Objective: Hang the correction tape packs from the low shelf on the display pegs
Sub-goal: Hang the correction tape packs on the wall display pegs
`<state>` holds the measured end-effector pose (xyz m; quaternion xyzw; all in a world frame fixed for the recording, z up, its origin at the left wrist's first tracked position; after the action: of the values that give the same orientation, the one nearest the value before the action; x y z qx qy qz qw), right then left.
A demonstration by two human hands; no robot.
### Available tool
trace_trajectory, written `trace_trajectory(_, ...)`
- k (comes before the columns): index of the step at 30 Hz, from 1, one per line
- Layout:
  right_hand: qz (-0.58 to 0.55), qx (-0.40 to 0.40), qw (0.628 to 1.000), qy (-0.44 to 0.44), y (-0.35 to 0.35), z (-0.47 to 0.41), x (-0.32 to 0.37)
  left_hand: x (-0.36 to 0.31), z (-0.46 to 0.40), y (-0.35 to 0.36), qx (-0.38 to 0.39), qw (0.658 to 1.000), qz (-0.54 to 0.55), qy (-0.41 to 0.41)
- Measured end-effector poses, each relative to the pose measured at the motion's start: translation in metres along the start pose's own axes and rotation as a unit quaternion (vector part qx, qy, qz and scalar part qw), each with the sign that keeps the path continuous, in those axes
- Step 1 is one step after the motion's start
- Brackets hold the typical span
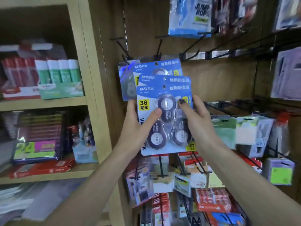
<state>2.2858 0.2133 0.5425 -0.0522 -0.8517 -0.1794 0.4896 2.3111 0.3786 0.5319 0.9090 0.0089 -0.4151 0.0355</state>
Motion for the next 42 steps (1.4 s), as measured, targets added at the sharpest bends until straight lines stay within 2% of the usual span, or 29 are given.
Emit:
trace_trajectory(6,-0.015,-0.003,1.0,-0.022,0.009,-0.028,0.004,-0.005,-0.039,0.001,0.034,0.999,-0.021,0.024)
trace_trajectory(22,-0.001,-0.075,0.997,-0.01,0.023,-0.028,0.013,-0.003,-0.06,-0.004,0.056,0.998,0.02,-0.019)
trace_trajectory(27,0.009,-0.079,0.997,0.021,0.025,-0.035,0.014,-0.003,-0.062,-0.001,0.052,0.996,0.038,-0.069)
trace_trajectory(33,0.016,-0.064,0.996,0.062,0.03,-0.081,0.004,0.0,-0.084,0.009,0.03,0.981,0.077,-0.176)
trace_trajectory(36,0.034,-0.028,0.994,0.1,0.039,-0.111,0.0,-0.003,-0.104,0.013,0.041,0.963,0.094,-0.249)
trace_trajectory(42,0.068,0.03,0.99,0.118,0.046,-0.151,-0.008,-0.012,-0.131,0.023,0.057,0.949,0.043,-0.308)
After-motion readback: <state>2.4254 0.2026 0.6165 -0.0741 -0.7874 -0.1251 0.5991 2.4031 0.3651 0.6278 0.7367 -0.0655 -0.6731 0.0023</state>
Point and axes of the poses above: each hand's wrist, its own z-axis away from the middle knuckle, its own y-axis out of the palm, x = y × z, the point moved 2 cm from there along -z, towards the middle knuckle, and after that the axes turned 7 degrees about -x, right-handed, at the moved point
